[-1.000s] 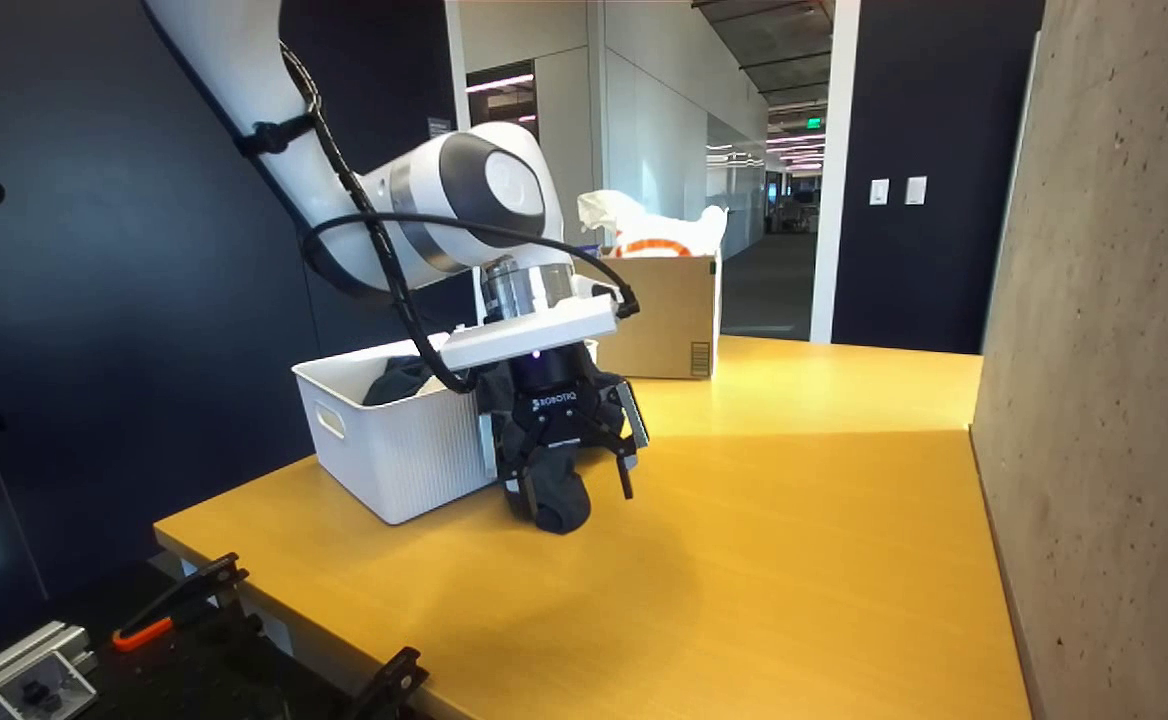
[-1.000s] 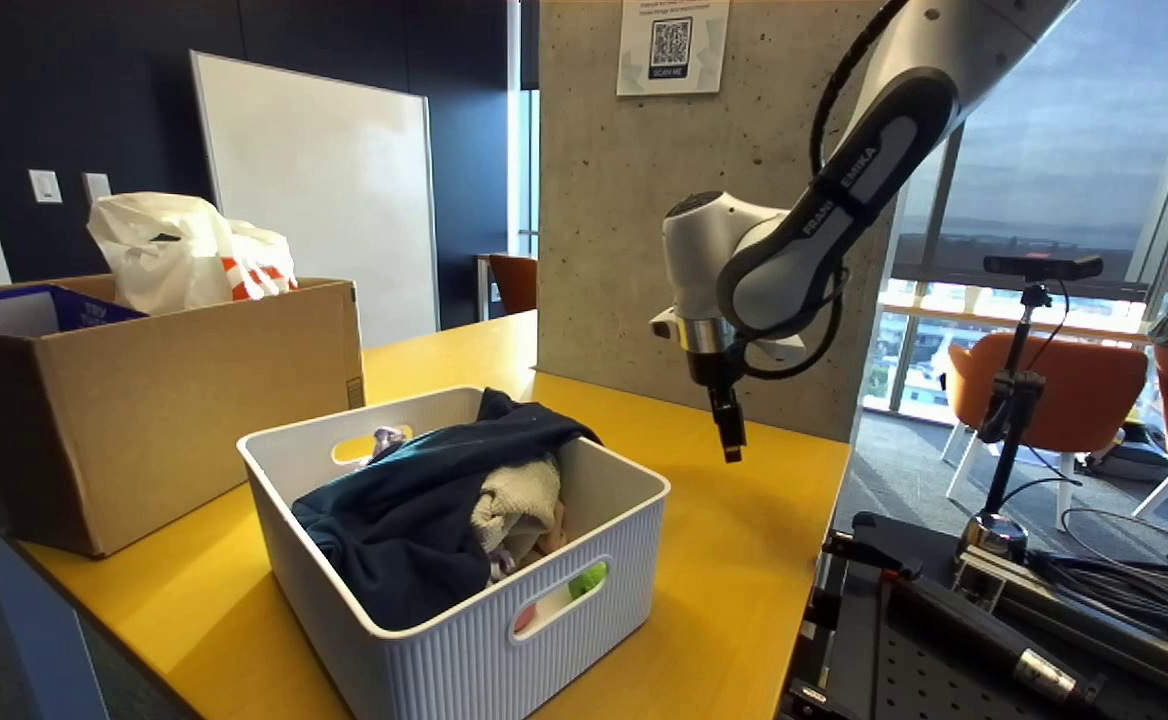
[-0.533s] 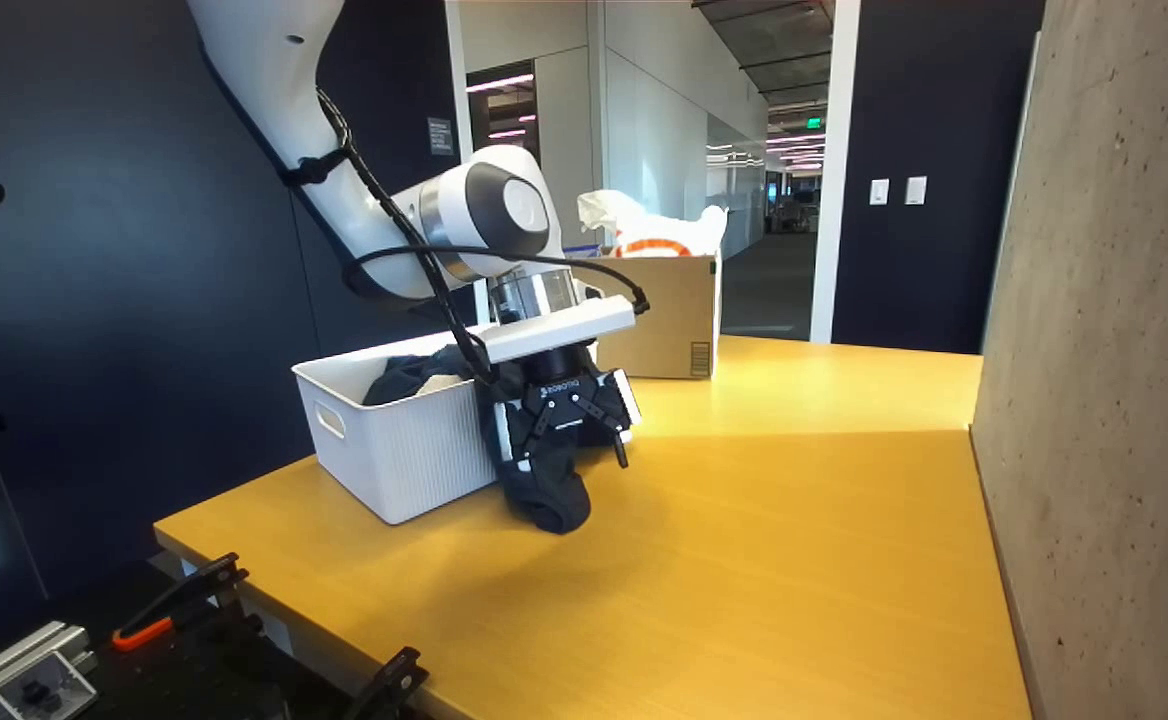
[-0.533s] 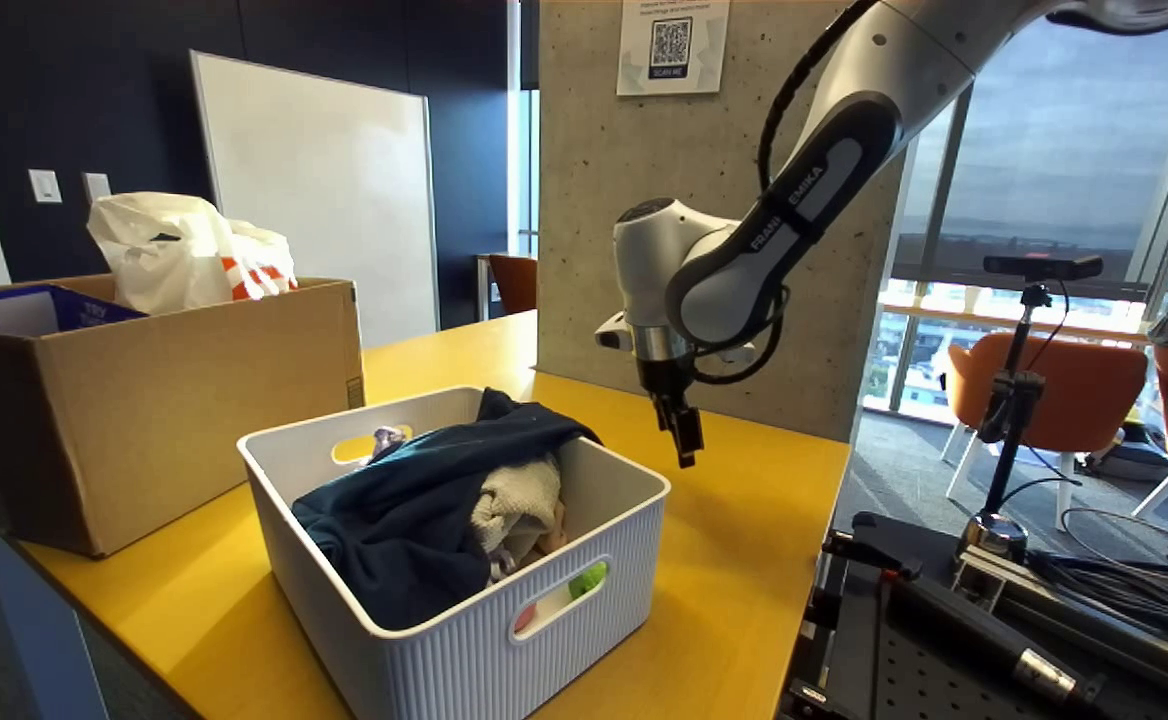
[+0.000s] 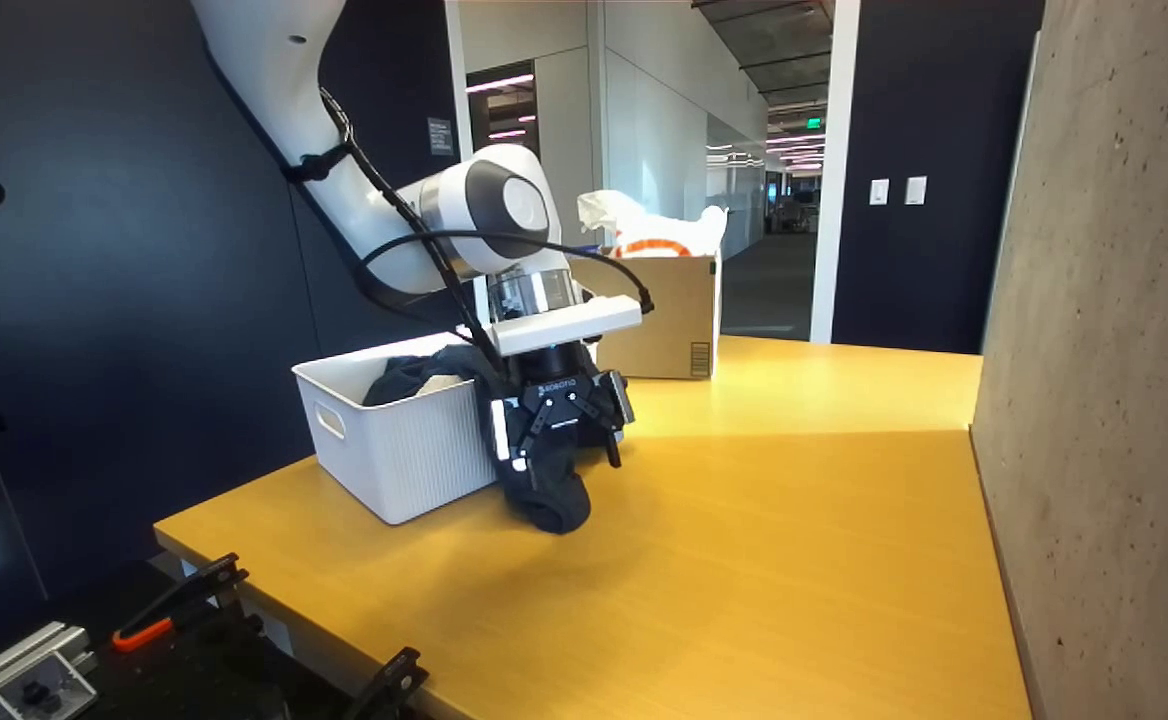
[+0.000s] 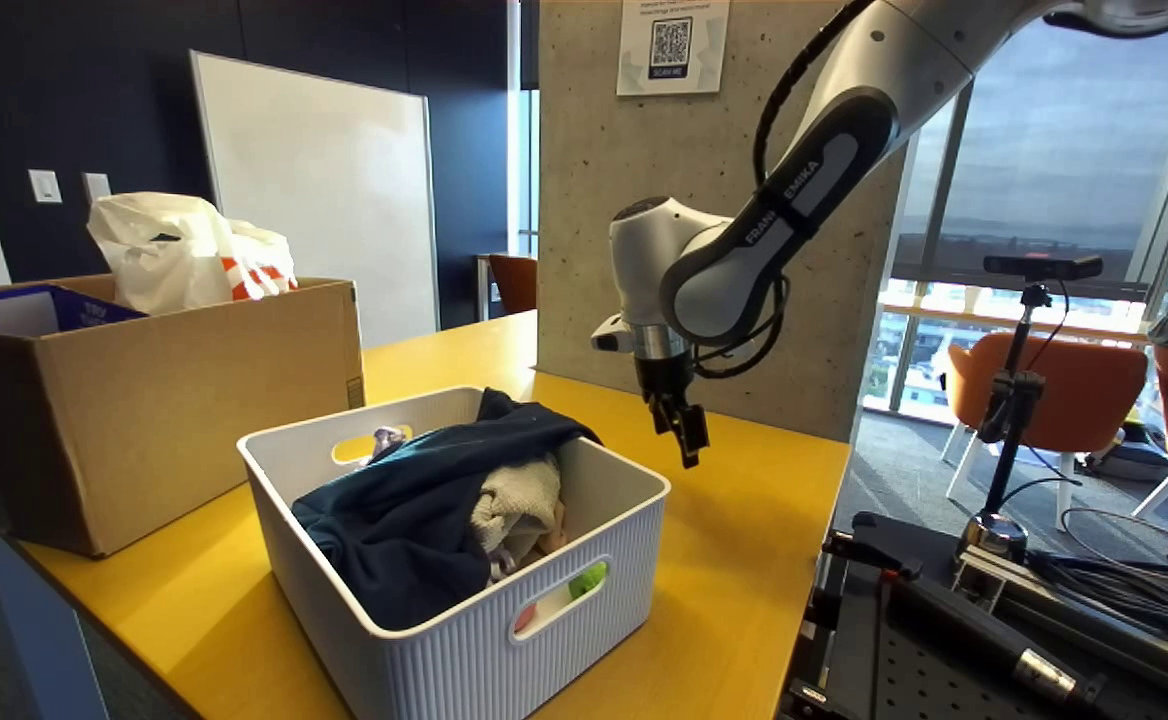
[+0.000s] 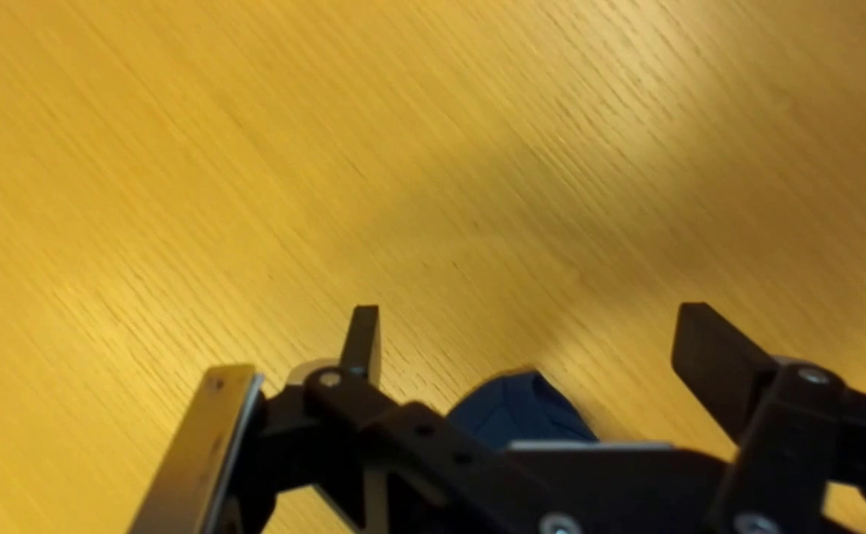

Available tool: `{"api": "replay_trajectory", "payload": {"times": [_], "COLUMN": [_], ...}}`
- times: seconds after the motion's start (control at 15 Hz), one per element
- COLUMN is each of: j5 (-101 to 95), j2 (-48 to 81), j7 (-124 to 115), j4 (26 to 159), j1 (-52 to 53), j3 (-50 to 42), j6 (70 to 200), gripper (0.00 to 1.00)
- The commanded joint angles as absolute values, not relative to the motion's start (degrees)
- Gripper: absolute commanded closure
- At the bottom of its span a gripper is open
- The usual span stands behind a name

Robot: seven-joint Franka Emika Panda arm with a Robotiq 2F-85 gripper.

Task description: Fold the t-shirt then put it in the storage container.

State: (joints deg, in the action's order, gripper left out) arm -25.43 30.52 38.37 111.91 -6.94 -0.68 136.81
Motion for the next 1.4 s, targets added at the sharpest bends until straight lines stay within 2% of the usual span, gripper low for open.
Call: {"api": "replay_trajectory", "payload": {"times": [0.0,0.2,0.53,1.33], "j5": [-26.7,-29.6,-36.9,-36.5], "j2": [28.9,28.3,31.2,39.4], "j7": [37.9,36.0,33.3,40.1], "j4": [117.7,123.1,123.2,112.3], "j1": [-6.1,-5.2,-3.1,-5.4], "j3": [-1.1,-2.4,-6.0,0.0], "j6": [142.4,148.7,158.7,159.6], "gripper": [0.00,0.00,0.00,0.00]}}
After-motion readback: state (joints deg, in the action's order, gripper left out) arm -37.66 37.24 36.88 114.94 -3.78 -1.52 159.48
